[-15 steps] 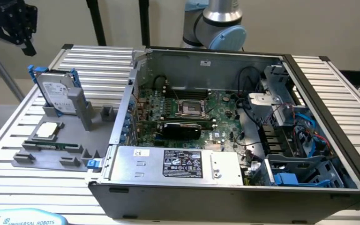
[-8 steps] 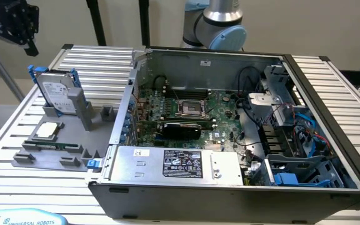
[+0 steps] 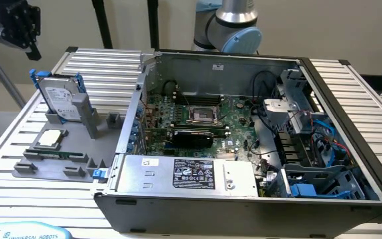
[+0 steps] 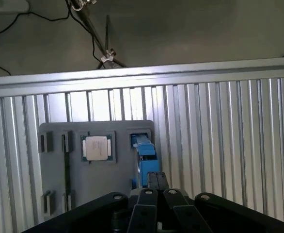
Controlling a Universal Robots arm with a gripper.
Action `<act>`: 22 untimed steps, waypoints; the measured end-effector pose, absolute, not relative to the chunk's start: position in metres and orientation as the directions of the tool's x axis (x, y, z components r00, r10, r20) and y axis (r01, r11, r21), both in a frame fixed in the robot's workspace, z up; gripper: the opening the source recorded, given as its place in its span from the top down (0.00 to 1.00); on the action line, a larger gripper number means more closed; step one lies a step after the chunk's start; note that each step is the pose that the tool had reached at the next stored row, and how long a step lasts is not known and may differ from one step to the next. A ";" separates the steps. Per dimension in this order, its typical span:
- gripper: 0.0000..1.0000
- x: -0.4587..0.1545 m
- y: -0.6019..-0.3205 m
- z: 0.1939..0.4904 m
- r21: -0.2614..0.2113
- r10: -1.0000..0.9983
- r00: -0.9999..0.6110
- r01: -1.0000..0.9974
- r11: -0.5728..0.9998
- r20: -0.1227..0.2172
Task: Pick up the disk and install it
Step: 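Pick up the disk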
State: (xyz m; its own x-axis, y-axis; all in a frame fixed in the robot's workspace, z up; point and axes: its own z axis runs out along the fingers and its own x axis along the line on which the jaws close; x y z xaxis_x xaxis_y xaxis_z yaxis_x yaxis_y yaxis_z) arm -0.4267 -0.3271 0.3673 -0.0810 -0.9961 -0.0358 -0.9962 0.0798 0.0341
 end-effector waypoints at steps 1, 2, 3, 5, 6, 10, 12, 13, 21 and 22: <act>0.89 -0.427 -0.327 0.367 0.034 -0.996 -0.078 -0.996 0.077 -0.036; 0.89 -0.427 -0.327 0.367 0.034 -0.996 -0.076 -0.997 0.075 -0.036; 0.89 -0.427 -0.327 0.366 0.034 -0.997 -0.075 -0.997 0.074 -0.036; 0.88 -0.427 -0.327 0.366 0.034 -0.997 -0.073 -0.997 0.072 -0.036; 0.82 -0.427 -0.327 0.365 0.034 -0.997 -0.072 -0.997 0.071 -0.036; 0.64 -0.427 -0.327 0.362 0.034 -0.997 -0.069 -0.997 0.068 -0.036; 0.58 -0.427 -0.327 0.359 0.034 -0.997 -0.067 -0.997 0.066 -0.036; 0.58 -0.427 -0.327 0.358 0.034 -0.997 -0.066 -0.997 0.065 -0.035; 0.52 -0.427 -0.327 0.344 0.034 -0.998 -0.056 -0.998 0.055 -0.035; 0.52 -0.427 -0.327 0.342 0.034 -0.998 -0.055 -0.998 0.053 -0.035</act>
State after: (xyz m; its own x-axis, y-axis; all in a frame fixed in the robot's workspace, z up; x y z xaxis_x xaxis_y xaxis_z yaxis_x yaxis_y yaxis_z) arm -0.4267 -0.3270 0.3421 -0.0546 -0.9979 -0.0354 -0.9980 0.0534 0.0338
